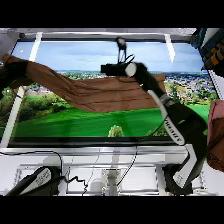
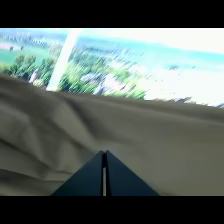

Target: Fold the clothes and pants, and hang the long-sleeved shirts on hangers.

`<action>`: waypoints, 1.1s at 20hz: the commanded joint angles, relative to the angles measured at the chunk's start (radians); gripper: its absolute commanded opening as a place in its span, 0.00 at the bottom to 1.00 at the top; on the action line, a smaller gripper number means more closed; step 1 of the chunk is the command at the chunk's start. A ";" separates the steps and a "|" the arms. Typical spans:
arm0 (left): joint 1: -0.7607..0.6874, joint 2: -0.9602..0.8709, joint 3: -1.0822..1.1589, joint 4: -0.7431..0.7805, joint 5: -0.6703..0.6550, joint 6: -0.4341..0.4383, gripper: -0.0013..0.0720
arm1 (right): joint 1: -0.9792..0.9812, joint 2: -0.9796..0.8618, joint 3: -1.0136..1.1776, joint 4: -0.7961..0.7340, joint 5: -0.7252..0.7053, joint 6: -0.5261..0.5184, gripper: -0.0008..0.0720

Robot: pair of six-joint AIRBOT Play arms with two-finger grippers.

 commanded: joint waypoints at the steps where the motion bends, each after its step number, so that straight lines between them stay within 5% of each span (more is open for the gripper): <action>1: -0.099 0.090 0.000 0.006 0.004 -0.032 0.05 | 0.098 -0.114 0.053 0.039 -0.042 0.128 0.03; 5: -0.198 0.105 0.000 0.005 0.027 -0.037 0.05 | 0.213 -0.210 0.167 0.053 0.047 0.108 0.03; 13: -0.242 0.047 -0.001 0.015 0.046 -0.037 0.06 | 0.330 -0.229 0.172 -0.066 -0.020 0.036 0.03; 18: -0.288 -0.025 0.000 0.016 0.109 -0.037 0.05 | 0.180 -0.138 0.173 -0.121 0.363 -0.077 0.03; 22: -0.453 -0.108 0.012 0.150 0.296 -0.037 0.05 | 0.005 -0.018 0.173 -0.139 0.596 -0.103 0.03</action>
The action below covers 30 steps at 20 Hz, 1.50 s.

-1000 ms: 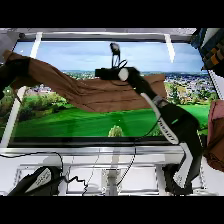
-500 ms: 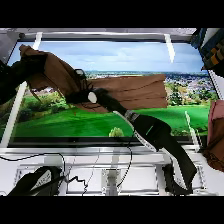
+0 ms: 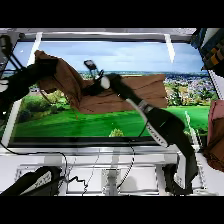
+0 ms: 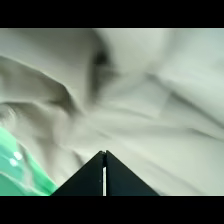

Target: Fold the clothes and pants, and hang the long-sleeved shirts on hangers.

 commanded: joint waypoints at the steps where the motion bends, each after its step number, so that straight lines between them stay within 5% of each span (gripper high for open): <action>1: -0.146 -0.085 0.020 0.098 0.147 0.000 0.05 | -0.149 0.103 0.001 -0.021 0.237 -0.035 0.03; 10: -0.587 -0.416 0.102 0.115 0.146 -0.068 0.07 | -0.341 0.222 0.001 -0.022 0.285 -0.035 0.03; 11: -0.610 -0.436 0.102 0.132 0.144 -0.068 0.29 | -0.341 0.222 -0.001 -0.024 0.286 -0.035 0.03; 12: -0.622 -0.443 0.103 0.135 0.132 -0.071 0.66 | -0.341 0.222 -0.001 -0.023 0.291 -0.035 0.03; 14: -0.613 -0.428 0.105 0.140 0.061 -0.147 0.71 | -0.340 0.222 -0.001 -0.024 0.306 -0.036 0.03; 17: -0.537 -0.355 0.105 0.241 -0.143 -0.173 0.71 | -0.341 0.222 -0.002 -0.045 0.312 -0.037 0.03; 21: -0.288 -0.195 0.105 0.565 -0.274 -0.535 0.71 | -0.341 0.222 -0.002 -0.045 0.312 -0.051 0.03; 23: -0.113 -0.139 0.105 0.697 -0.360 -0.554 0.67 | -0.341 0.222 -0.002 -0.045 0.311 -0.053 0.03; 26: 0.152 -0.154 0.101 0.696 -0.573 -0.520 0.67 | -0.341 0.222 -0.002 -0.045 0.310 -0.053 0.03; 27: 0.226 -0.178 0.095 0.649 -0.612 -0.520 0.72 | -0.341 0.222 -0.002 -0.044 0.306 -0.053 0.03; 28: 0.286 -0.207 0.090 0.579 -0.628 -0.520 0.98 | -0.341 0.222 -0.002 -0.044 0.302 -0.053 0.03; 30: 0.336 -0.274 0.088 0.487 -0.629 -0.495 0.98 | -0.341 0.222 -0.002 -0.044 0.294 -0.053 0.03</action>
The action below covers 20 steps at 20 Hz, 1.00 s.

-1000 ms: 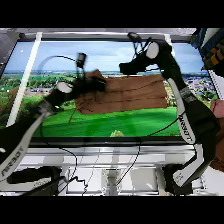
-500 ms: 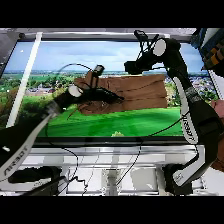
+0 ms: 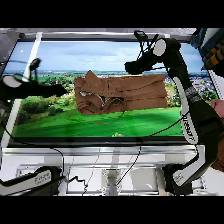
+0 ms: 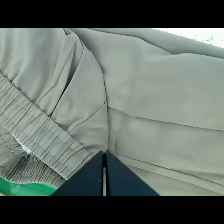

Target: Fold the clothes and pants, and hang the long-sleeved shirts on hangers.

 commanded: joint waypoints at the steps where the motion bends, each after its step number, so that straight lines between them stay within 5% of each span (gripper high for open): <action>1: 0.132 -0.090 -0.005 -0.114 -0.090 0.029 0.97 | 0.000 0.000 0.000 0.001 -0.017 0.000 0.03; 11: -0.035 -0.355 -0.005 -0.368 0.058 0.147 0.94 | 0.000 0.000 0.000 0.001 -0.024 0.000 0.03; 18: -0.128 -0.382 -0.004 -0.372 0.227 0.155 0.73 | 0.000 0.000 0.000 0.003 -0.024 0.000 0.03; 20: -0.128 -0.382 -0.004 -0.368 0.235 0.155 0.56 | 0.000 0.000 0.000 0.003 -0.024 -0.001 0.03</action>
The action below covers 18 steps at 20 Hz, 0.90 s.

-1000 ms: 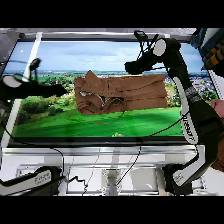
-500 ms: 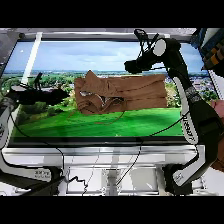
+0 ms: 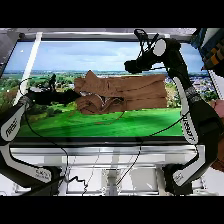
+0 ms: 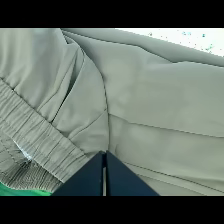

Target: Fold the clothes and pants, and hang the long-sleeved shirts on hangers.

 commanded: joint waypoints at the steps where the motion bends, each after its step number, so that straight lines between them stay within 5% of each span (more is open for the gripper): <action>1: -0.015 -0.005 0.000 -0.001 0.056 0.005 0.55 | 0.000 0.000 0.000 0.000 0.000 0.000 0.03; 8: -0.095 -0.005 0.010 -0.005 0.131 0.005 0.52 | 0.000 0.000 0.000 0.000 -0.002 0.000 0.03; 10: -0.115 -0.004 0.033 -0.005 0.114 0.008 0.05 | 0.000 0.000 0.000 -0.005 -0.009 0.000 0.03; 15: -0.128 0.038 0.228 0.113 -0.137 -0.008 0.05 | -0.001 -0.003 -0.002 -0.170 -0.037 -0.001 0.03; 18: -0.133 0.127 0.400 0.304 -0.336 -0.172 0.05 | -0.008 -0.010 -0.028 -0.230 -0.034 0.000 0.03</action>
